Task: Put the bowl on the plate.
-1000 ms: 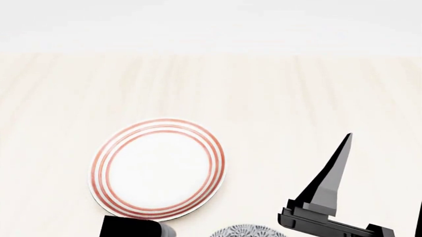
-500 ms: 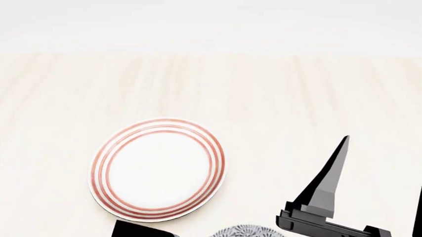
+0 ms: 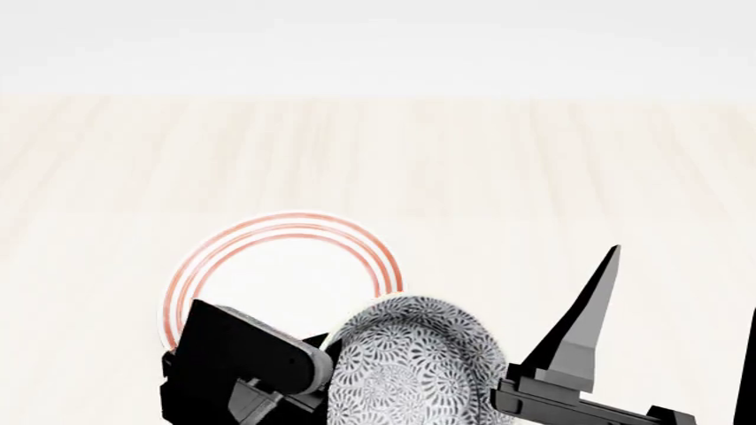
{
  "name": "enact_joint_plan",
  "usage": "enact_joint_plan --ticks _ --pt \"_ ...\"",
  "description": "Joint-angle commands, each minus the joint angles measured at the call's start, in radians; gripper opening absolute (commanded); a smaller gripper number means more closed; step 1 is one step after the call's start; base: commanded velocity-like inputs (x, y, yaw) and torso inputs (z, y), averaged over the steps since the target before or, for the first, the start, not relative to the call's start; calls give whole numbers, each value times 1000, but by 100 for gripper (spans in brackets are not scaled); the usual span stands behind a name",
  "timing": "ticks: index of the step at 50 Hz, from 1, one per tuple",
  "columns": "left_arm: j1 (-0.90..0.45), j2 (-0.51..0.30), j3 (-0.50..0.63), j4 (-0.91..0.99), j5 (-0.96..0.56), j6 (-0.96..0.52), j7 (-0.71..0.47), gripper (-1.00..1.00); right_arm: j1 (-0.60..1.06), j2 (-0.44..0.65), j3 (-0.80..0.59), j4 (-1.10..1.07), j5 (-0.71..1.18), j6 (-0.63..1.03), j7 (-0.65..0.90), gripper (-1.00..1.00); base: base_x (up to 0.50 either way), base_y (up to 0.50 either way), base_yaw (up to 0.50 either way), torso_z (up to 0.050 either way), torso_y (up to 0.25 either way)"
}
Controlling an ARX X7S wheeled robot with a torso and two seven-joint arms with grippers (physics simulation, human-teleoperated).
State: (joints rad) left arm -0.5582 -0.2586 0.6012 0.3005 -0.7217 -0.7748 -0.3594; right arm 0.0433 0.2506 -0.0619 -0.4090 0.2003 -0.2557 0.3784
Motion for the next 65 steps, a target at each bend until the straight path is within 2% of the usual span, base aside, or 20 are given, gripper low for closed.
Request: enact_joint_plan --ticks 1,7,16,24,45,65 --pt "-133 -3 7 -41 160 113 54 -100 0 -12 17 -7 -9 7 -17 100 0 0 0 0 0" --pt "-171 11 -20 -114 184 137 34 -100 -1 -10 14 -3 -8 3 -15 100 0 0 0 0 0" --pt "-272 17 23 -238 290 135 5 -100 -2 -7 9 1 -8 1 -12 100 0 0 0 0 0" --pt "-305 37 45 -345 328 153 2 -100 -3 -5 4 6 -3 -2 -10 100 0 0 0 0 2" --pt "-418 162 -67 -619 248 166 -13 -100 -8 2 -6 17 3 -14 -6 100 0 0 0 0 0" --pt "-469 211 -49 -883 264 255 0 -100 -9 7 -15 28 6 -22 0 100 0 0 0 0 1"
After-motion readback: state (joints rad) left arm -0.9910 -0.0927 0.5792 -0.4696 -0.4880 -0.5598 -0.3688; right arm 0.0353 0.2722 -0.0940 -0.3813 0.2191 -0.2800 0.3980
